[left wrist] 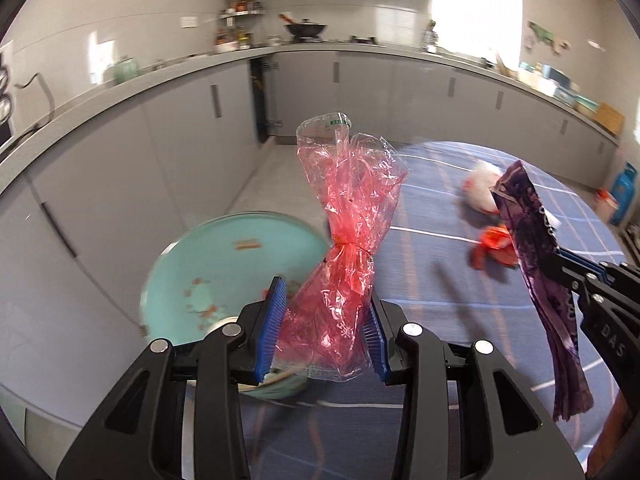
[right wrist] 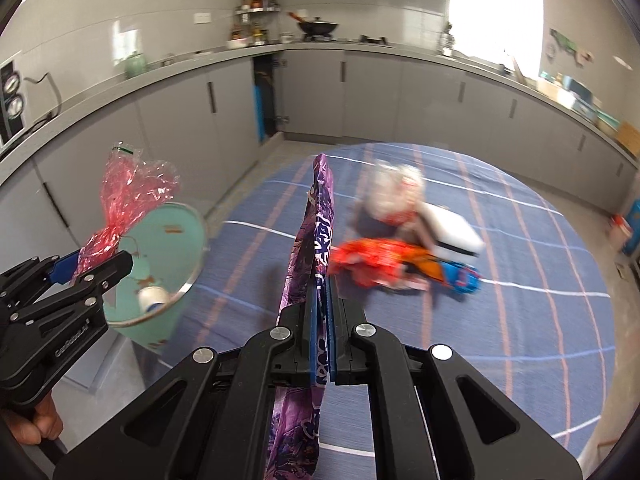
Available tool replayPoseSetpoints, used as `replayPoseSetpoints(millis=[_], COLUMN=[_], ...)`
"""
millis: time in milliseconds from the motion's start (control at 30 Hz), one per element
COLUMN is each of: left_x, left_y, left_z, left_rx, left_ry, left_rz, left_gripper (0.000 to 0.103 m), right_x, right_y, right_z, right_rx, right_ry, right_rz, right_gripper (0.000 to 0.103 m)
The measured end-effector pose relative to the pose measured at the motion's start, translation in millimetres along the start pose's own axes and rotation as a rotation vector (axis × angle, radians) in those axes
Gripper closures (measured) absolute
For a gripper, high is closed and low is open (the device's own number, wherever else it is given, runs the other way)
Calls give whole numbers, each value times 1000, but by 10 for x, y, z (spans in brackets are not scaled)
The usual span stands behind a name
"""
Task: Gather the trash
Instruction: 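Carry the pink bag and purple wrapper over the teal bin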
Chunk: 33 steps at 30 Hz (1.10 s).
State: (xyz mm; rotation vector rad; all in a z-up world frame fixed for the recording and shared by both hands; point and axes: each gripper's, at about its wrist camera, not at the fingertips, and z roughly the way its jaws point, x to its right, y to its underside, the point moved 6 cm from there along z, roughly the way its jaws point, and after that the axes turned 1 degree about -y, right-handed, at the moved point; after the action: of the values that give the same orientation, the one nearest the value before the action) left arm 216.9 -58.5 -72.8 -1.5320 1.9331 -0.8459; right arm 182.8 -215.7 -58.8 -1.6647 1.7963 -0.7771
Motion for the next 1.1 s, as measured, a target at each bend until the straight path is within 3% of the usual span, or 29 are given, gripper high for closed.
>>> replayPoseSetpoints(millis=[400,700,1100], left_x=[-853,-1069,-1175], left_y=[0,50,162], left_z=[23,223,597], left_rx=[13,-20,-96], left_ry=[-166,-191,-212], left_rz=[-107,-140,-156], left_gripper=[65,65,65], right_x=[-849,-1282,-1623], right_y=[-377,-494,-355], right_z=[189,525,1170], right_rx=[46,32,-101], right_ry=[-167,-208,-235], right_rz=[-78,-117,-157], right_gripper=[98,98,98])
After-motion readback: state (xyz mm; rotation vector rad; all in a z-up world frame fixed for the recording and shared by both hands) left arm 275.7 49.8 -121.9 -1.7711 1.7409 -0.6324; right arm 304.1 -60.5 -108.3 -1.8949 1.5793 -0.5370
